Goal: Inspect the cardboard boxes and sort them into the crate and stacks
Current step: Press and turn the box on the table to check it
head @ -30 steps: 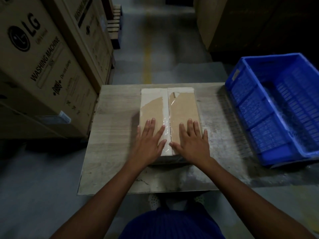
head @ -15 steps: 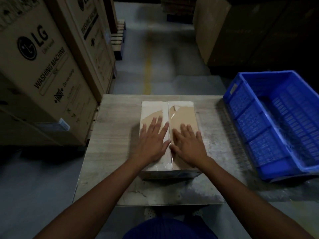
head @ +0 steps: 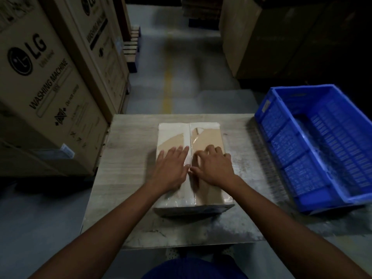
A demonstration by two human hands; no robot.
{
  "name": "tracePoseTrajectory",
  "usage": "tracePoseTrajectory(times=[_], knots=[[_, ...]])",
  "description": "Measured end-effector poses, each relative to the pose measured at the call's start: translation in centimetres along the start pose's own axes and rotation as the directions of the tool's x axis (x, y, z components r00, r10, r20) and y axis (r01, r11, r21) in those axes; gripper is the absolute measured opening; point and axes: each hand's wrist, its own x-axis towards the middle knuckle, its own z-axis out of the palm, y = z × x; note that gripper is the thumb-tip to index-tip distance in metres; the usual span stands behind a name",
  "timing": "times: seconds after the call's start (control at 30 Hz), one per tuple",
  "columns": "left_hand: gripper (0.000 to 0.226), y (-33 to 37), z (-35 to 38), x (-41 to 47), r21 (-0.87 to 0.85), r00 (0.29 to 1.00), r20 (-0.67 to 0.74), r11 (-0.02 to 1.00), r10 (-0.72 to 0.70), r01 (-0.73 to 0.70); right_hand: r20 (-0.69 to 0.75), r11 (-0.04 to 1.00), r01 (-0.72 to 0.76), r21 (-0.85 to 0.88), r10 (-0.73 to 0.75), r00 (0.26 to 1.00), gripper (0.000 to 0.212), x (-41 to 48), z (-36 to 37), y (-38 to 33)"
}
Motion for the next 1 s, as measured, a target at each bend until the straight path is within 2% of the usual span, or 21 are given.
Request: tracePoseTrajectory(times=[0.1,0.23,0.43,0.57,0.63,0.73,0.9,1.0], knots=[[0.067,-1.4,-0.6,1.5,0.046,0.999,-0.03,0.999,0.021,-0.02,0.059,0.999,0.018,0.032,-0.02,0.998,0.076,1.8,1.3,0.2],[0.068,-2.7,1.0,2.0,0.11,0.999,-0.003,0.993,0.04,-0.039,0.033,0.998,0.066,0.012,-0.067,0.997,0.075,1.8,3.1,1.1],[0.066,-2.9,1.0,2.5,0.091,0.998,-0.036,0.995,0.054,-0.05,0.003,0.999,0.033,0.027,-0.033,0.999,0.074,2.2,2.8,0.6],[0.057,-3.3,-1.1,4.6,0.094,0.988,-0.113,0.991,0.102,-0.092,0.018,0.99,0.133,0.037,-0.134,0.991,0.079,3.9,1.3,0.8],[0.066,-3.8,-1.1,5.6,0.121,0.993,-0.061,0.988,0.102,-0.094,0.014,0.984,0.173,0.038,-0.173,0.985,0.079,4.4,1.9,0.8],[0.073,-4.3,0.1,6.1,0.155,0.997,-0.004,0.985,0.08,-0.079,-0.03,0.986,0.156,0.061,-0.154,0.988,0.079,4.5,2.9,0.6],[0.063,-4.0,-0.8,6.9,0.159,0.997,-0.01,0.984,0.079,-0.076,-0.06,0.977,0.211,0.006,-0.21,0.976,0.071,5.3,1.3,1.3],[0.059,-3.9,-2.2,8.9,0.188,0.997,-0.017,0.979,0.079,-0.074,-0.041,0.985,0.172,0.022,-0.171,0.984,0.058,7.5,-1.1,1.7]])
